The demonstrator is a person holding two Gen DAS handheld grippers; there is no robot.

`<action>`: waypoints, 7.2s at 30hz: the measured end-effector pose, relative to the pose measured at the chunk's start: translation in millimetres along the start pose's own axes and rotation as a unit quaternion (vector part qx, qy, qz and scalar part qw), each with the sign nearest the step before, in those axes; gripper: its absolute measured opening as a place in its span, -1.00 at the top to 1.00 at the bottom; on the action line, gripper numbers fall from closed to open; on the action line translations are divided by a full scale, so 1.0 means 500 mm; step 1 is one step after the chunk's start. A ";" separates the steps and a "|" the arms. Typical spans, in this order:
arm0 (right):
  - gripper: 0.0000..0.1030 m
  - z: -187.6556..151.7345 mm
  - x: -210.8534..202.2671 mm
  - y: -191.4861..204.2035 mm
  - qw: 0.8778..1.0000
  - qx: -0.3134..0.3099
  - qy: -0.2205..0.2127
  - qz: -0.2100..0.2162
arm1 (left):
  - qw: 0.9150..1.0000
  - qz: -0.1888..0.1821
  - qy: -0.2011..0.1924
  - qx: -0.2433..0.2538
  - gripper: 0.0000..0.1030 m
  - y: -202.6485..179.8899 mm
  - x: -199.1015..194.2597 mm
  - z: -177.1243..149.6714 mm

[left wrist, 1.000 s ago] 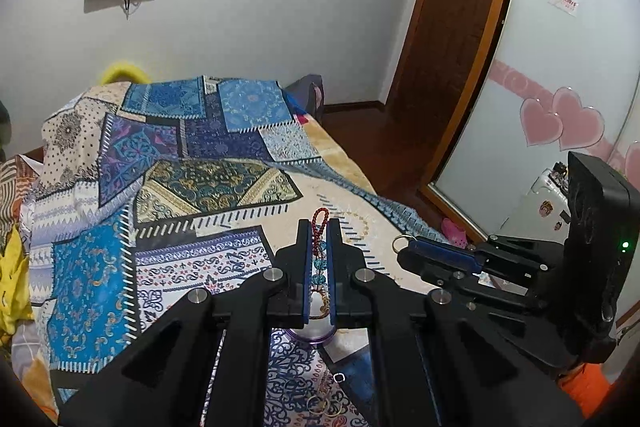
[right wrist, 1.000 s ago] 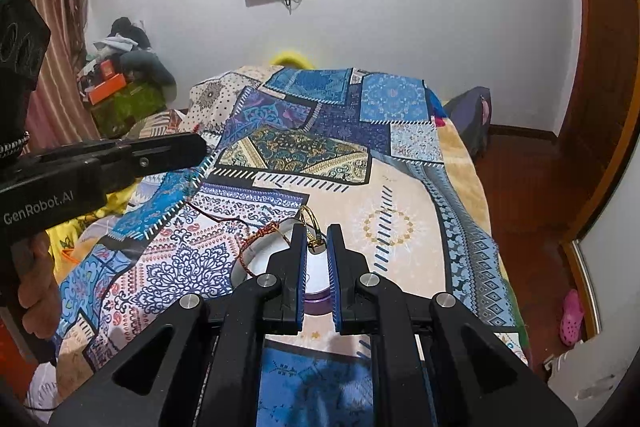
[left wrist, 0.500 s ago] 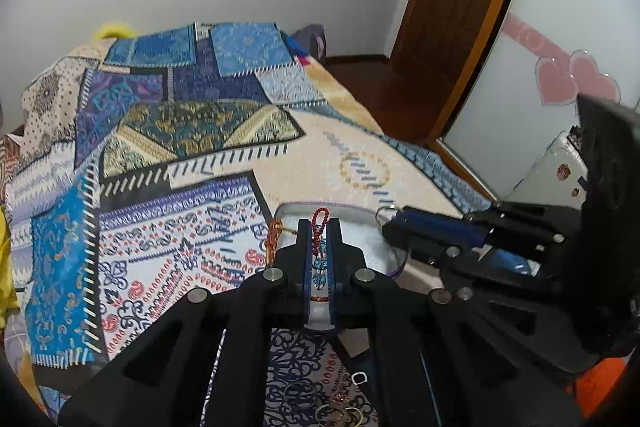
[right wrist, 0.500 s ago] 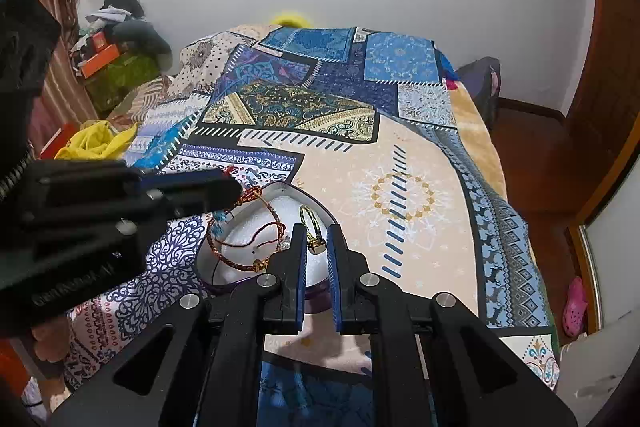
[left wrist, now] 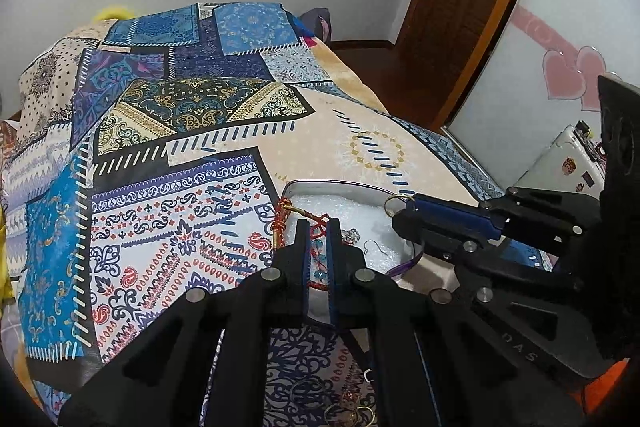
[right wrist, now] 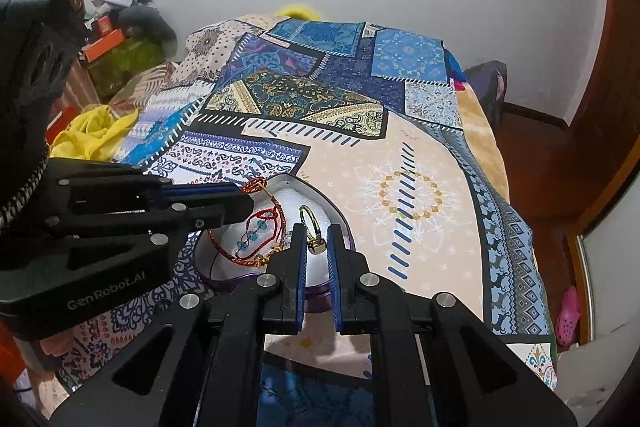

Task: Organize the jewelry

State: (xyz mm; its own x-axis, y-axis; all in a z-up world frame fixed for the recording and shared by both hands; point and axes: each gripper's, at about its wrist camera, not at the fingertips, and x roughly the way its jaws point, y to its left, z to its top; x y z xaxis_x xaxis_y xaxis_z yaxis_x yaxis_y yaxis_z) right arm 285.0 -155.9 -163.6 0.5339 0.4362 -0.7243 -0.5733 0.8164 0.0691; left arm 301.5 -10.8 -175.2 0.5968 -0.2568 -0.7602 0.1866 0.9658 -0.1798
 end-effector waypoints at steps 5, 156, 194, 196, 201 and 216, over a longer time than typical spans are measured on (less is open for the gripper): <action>0.83 0.002 0.001 0.002 1.000 -0.002 0.006 -0.004 | 1.000 0.007 -0.006 0.006 0.88 -0.003 -0.018 0.002; 0.79 0.010 -0.027 0.003 0.999 0.052 -0.008 -0.016 | 1.000 -0.002 -0.009 0.006 0.63 -0.012 -0.036 -0.026; 0.40 -0.091 -0.090 0.080 0.999 0.019 0.010 -0.028 | 0.999 0.013 0.043 -0.006 0.16 -0.023 -0.112 -0.183; 0.40 -0.102 -0.081 0.075 0.999 0.022 0.020 -0.029 | 0.999 0.008 0.052 -0.003 0.16 -0.031 -0.098 -0.191; 0.40 -0.121 -0.072 0.064 0.999 0.031 0.035 -0.027 | 0.997 0.005 0.071 0.003 0.16 -0.046 -0.066 -0.203; 0.40 -0.125 -0.057 0.072 0.998 0.026 0.046 -0.019 | 0.999 0.006 0.053 -0.001 0.73 -0.044 -0.058 -0.205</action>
State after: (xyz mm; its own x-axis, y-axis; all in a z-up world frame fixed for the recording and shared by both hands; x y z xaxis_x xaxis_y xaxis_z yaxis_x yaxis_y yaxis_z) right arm 210.5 -162.6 -183.4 0.4941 0.3696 -0.7869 -0.5194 0.8514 0.0737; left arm 200.3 -20.9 -213.3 0.5127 -0.2401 -0.8243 0.1788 0.9689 -0.1711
